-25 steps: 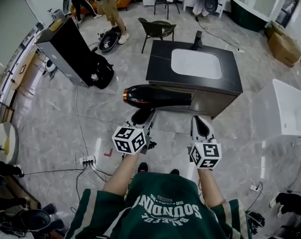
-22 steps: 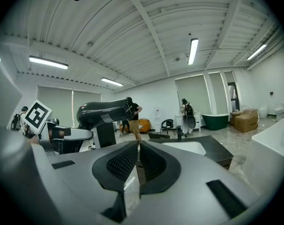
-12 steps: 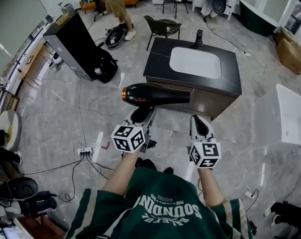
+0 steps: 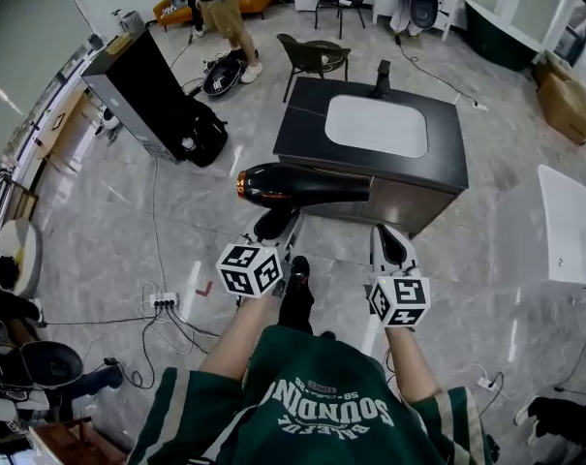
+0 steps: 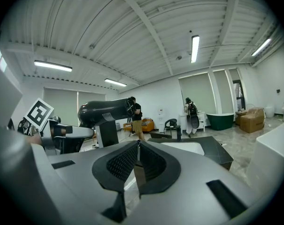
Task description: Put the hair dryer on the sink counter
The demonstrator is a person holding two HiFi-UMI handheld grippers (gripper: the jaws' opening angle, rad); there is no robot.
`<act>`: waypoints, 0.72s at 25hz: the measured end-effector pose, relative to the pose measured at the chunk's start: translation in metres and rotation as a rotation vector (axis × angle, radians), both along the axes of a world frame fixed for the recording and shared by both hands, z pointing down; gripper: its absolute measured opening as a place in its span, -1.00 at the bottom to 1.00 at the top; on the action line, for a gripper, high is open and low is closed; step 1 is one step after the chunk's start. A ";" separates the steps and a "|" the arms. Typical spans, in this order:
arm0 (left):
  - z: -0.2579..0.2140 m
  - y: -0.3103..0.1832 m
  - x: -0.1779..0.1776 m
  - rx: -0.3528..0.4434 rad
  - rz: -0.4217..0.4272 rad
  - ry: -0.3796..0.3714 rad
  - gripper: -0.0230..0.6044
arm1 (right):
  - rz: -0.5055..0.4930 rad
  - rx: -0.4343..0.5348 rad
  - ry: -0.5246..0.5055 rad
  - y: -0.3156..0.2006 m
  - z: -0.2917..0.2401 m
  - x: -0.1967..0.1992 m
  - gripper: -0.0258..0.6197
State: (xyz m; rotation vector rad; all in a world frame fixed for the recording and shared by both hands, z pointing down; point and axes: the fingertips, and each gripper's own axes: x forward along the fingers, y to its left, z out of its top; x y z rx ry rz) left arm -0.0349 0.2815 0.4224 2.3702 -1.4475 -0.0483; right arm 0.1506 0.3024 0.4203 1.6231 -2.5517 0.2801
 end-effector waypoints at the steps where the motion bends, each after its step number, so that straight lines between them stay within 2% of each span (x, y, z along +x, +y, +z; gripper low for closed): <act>1: 0.001 -0.007 0.001 0.000 0.003 0.001 -0.37 | 0.001 -0.001 0.002 -0.006 0.002 0.000 -0.78; 6: 0.007 -0.059 0.004 0.006 0.022 0.012 -0.37 | 0.010 -0.001 0.015 -0.054 0.008 0.001 -0.78; 18: 0.019 -0.240 -0.020 -0.014 0.055 0.023 -0.37 | 0.033 -0.033 0.041 -0.219 0.020 -0.026 -0.78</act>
